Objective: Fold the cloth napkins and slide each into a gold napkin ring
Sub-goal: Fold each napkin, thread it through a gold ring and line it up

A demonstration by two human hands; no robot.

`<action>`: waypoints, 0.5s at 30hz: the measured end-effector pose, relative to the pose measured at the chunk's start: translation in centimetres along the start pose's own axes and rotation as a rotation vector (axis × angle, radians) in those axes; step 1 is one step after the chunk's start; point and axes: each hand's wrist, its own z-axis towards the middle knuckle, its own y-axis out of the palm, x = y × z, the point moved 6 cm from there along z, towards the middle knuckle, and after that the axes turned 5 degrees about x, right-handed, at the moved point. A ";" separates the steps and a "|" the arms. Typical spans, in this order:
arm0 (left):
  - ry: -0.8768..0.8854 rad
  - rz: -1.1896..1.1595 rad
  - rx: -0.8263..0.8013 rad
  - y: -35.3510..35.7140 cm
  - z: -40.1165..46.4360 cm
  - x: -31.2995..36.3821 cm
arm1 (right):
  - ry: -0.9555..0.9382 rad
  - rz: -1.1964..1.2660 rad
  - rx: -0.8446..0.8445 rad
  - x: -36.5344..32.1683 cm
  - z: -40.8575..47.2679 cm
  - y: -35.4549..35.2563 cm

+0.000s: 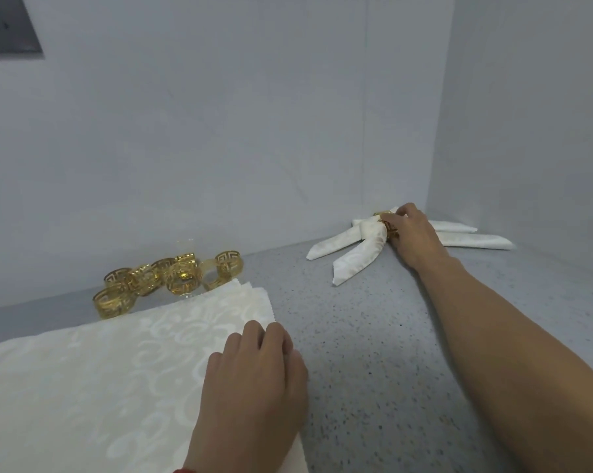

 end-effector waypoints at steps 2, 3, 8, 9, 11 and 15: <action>-0.018 0.007 -0.034 0.3 -0.2 -0.2 | -0.040 0.006 0.027 0.0 -0.5 -0.1; -0.016 -0.004 -0.028 0.2 -0.1 -0.3 | -0.068 -0.005 0.042 -0.2 -0.8 -0.2; -0.002 -0.004 -0.018 0.4 -0.1 -0.5 | 0.012 -0.081 0.120 0.1 -2.9 -1.2; -0.009 -0.011 -0.031 0.4 0.0 -0.4 | 0.024 -0.113 0.147 -0.2 -3.7 -1.9; -0.030 -0.052 -0.054 0.5 0.1 -0.6 | 0.025 -0.172 0.149 -1.7 -5.8 -2.9; -0.099 -0.170 -0.135 0.4 0.3 -0.8 | -0.021 -0.116 0.083 -7.4 -12.2 -5.7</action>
